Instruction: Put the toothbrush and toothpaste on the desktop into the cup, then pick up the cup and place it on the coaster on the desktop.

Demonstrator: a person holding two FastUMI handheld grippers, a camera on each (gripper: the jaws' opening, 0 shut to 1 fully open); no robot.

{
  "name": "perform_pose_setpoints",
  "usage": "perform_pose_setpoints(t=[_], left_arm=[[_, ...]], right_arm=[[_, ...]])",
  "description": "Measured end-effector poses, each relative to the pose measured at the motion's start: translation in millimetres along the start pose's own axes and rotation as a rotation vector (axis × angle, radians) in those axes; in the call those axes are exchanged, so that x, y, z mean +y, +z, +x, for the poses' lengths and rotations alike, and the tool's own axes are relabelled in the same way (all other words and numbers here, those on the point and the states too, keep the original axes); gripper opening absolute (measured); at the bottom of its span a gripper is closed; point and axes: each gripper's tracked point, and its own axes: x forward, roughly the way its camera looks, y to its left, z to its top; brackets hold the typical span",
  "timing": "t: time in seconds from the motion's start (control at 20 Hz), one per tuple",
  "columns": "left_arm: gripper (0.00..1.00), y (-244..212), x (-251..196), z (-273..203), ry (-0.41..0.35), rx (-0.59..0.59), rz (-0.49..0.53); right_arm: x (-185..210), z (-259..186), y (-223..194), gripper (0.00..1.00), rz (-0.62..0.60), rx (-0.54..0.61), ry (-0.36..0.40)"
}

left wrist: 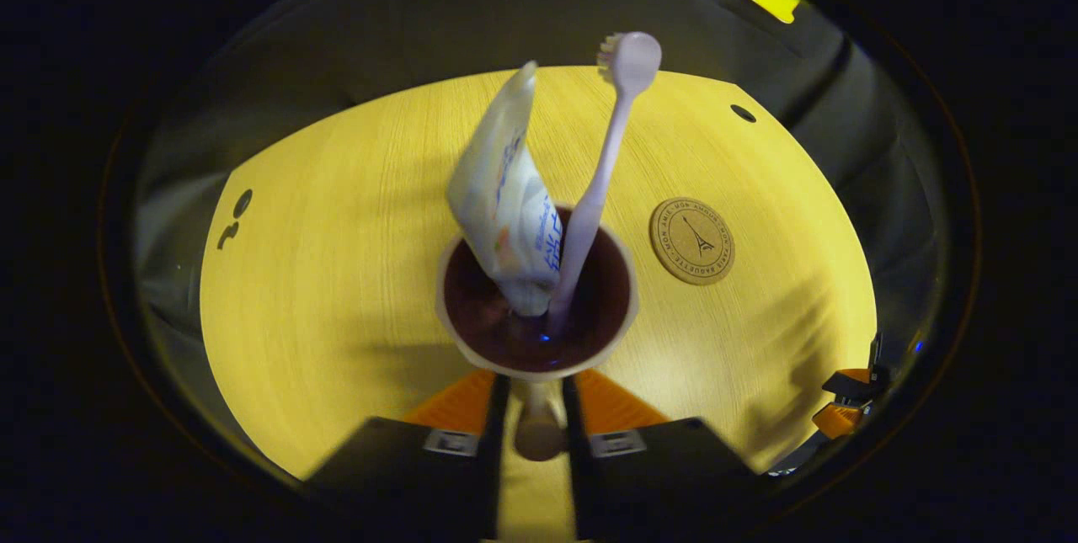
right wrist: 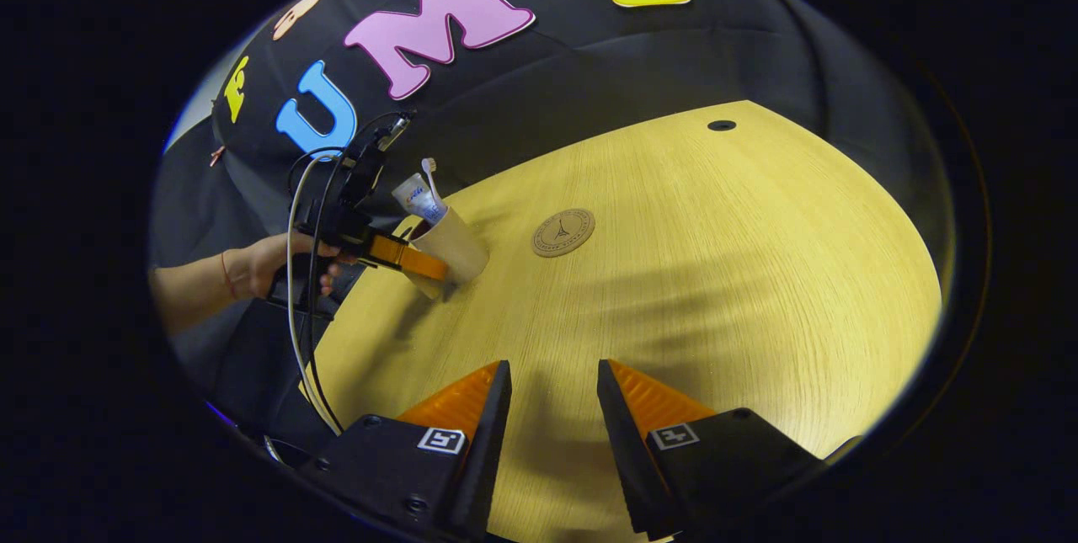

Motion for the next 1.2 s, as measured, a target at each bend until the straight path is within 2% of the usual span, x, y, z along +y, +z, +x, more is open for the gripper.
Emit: perform_pose_setpoints(t=[0.05,0.1,0.15,0.25,0.3,0.35,0.6,0.95,1.2], left_arm=[[0.30,3.8,0.5,-5.6,-0.001,0.008,0.004],[0.24,3.6,0.0,-6.6,0.001,0.003,0.010],[0.26,4.0,-0.4,-7.7,0.003,-0.001,0.013],[0.24,4.5,-1.2,-6.6,0.001,-0.014,0.002],[0.19,5.5,-1.2,-6.5,0.002,-0.023,-0.005],[0.23,6.7,-0.8,-7.5,0.004,-0.035,-0.011],[0.22,23.4,-11.6,-19.2,-0.008,-0.099,0.038],[0.22,54.7,-89.1,-9.5,-0.098,-0.109,0.156],[0.22,66.8,-128.6,2.6,-0.121,-0.096,0.213]], right_arm=[[0.1,1.2,-0.7,0.64,0.000,0.005,0.001],[1.0,0.7,-1.4,0.64,0.000,0.008,0.003],[1.1,1.2,-2.6,0.64,-0.002,0.012,0.005],[0.8,2.4,-3.1,0.64,-0.002,0.018,0.008],[0.8,2.2,-3.2,0.64,-0.002,0.020,0.008],[0.3,2.6,-2.9,0.64,-0.002,0.023,0.008],[-4.9,2.2,-0.8,0.64,0.001,0.028,0.003],[-20.6,-3.3,11.0,0.64,0.019,0.015,-0.021],[-39.7,-12.0,14.5,0.64,0.022,0.008,-0.052]])
